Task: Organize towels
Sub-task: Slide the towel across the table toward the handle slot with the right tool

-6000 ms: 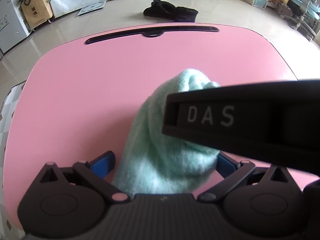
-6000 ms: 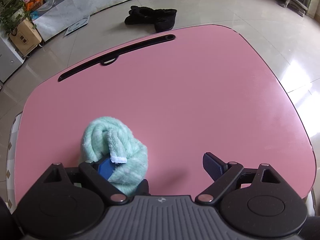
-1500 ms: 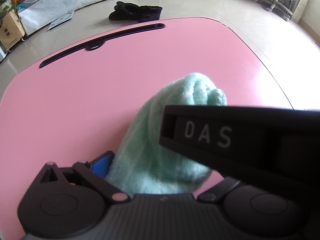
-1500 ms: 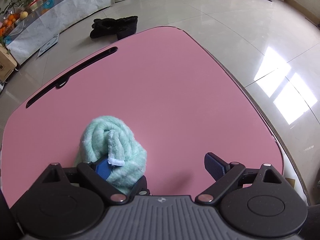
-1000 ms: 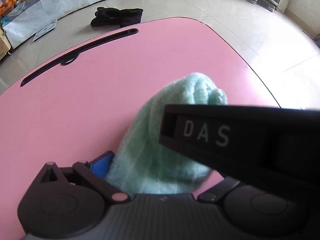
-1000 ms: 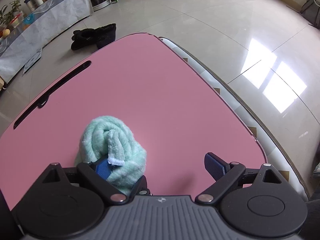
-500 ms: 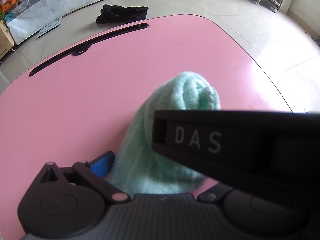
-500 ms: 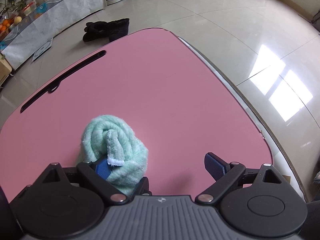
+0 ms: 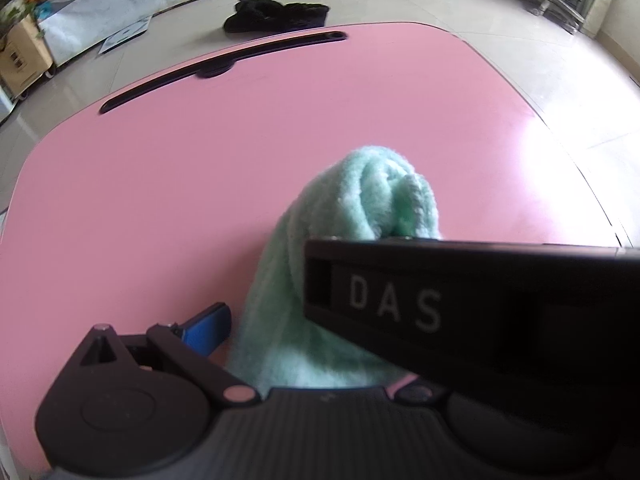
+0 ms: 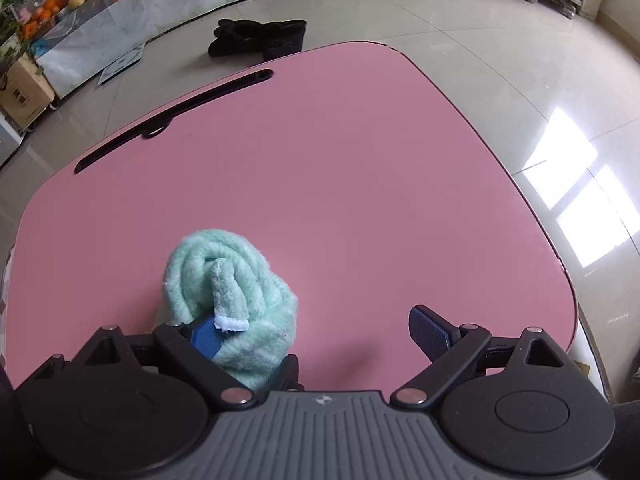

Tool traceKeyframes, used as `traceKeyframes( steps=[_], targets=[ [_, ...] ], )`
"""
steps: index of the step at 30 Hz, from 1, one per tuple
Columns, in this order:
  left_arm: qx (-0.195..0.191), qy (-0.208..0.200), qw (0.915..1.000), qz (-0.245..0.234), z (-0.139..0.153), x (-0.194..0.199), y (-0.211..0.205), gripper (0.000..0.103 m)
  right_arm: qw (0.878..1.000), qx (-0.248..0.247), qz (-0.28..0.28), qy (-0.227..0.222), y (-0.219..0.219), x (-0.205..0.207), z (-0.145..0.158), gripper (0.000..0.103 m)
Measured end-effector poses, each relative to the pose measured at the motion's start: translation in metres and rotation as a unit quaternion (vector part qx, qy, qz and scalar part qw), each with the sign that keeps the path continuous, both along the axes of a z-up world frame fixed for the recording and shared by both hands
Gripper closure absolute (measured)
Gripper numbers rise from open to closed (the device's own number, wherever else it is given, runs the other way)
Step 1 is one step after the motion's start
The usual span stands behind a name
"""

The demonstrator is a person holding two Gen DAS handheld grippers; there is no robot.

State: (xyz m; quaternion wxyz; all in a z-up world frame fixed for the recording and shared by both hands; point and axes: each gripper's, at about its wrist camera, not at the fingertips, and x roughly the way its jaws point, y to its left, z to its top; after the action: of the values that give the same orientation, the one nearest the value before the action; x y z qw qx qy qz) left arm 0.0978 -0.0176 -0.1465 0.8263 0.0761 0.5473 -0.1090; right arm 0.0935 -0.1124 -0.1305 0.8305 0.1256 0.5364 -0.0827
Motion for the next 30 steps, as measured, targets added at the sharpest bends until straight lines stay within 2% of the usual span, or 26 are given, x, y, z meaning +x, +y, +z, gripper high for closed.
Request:
traceKeyframes(
  steps=[17,30],
  targets=[
    [0.004,0.007,0.9981,0.062,0.004,-0.005,0.044,0.0,0.998,0.009,0.054,-0.001,0.044,0.007,-0.002,0.01],
    [0.0,0.002,0.9933,0.115,0.003,-0.002,0.071,0.0,0.996,0.021,0.087,-0.009,0.068,0.017,-0.004,0.01]
  ],
)
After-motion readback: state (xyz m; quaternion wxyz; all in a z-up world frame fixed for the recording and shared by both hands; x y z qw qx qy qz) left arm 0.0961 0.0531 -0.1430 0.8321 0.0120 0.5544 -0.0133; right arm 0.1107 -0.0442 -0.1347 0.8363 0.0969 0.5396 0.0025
